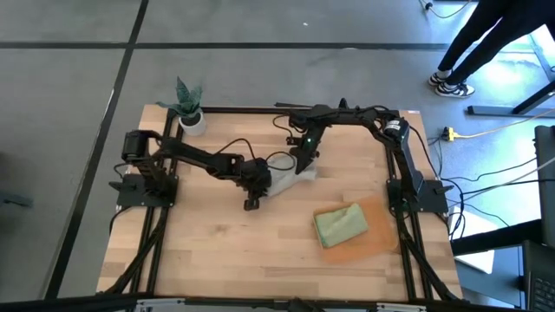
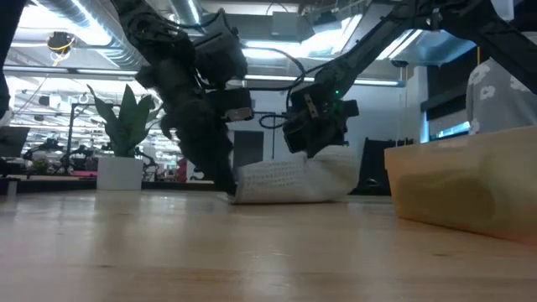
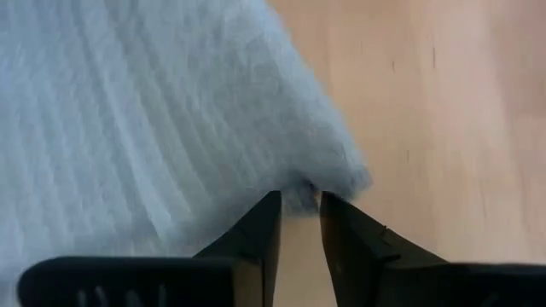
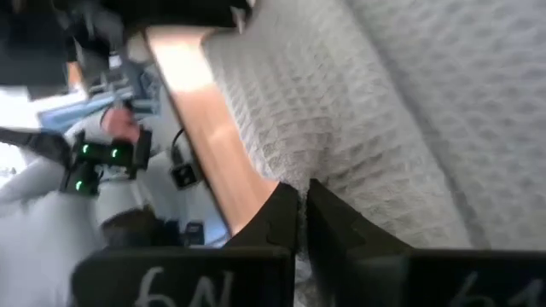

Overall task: Roll microfiber towels into tight, uniform cylinder then place into a basket
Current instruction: Roll the gray microfiber towel

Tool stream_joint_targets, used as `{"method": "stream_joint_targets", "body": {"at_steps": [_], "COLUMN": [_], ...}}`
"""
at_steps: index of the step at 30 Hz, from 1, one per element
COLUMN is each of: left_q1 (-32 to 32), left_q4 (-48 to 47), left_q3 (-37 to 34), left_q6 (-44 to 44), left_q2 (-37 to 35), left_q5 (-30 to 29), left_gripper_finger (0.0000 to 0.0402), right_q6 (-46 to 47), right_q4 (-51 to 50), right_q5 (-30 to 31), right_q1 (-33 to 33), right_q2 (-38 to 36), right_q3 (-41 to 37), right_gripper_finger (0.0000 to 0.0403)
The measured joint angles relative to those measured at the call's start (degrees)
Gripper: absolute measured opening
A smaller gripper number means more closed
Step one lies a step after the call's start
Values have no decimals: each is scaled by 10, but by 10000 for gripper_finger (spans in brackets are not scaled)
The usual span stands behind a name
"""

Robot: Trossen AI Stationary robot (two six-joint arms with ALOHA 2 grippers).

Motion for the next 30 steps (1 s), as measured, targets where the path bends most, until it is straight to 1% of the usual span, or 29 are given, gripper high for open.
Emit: {"method": "stream_joint_targets", "body": {"at_steps": [3,7,10,13,15,19,23,27,30], "left_q1": [-1,-2,-4,-10,-17,-32,-49,-56,-62], "left_q4": [-32,-85,-83,-62,-60,-60,-58,-58,-58], "left_q3": [0,0,0,0,0,0,0,0,0], "left_q6": [-6,-28,-45,-49,-50,-65,-66,-77,-79], "left_q2": [-30,-78,-115,-135,-139,-137,-137,-137,-137], "left_q5": [0,0,0,-1,-2,-3,-17,-21,-37], "left_gripper_finger": [75,75,75,75,75,75,75,75,75], "right_q6": [-31,-55,-69,-71,-72,-71,-72,-84,-86], "right_q4": [-39,-65,-70,-71,-76,-87,-86,-83,-83], "right_q5": [-18,-21,-38,-75,-94,-98,-106,-145,-146], "right_q1": [2,10,14,16,17,18,22,29,39], "right_q2": [0,0,0,0,1,1,1,1,1], "right_q3": [0,0,0,0,0,0,0,0,0], "right_gripper_finger": [16,16,16,16,16,16,16,16,16]}}
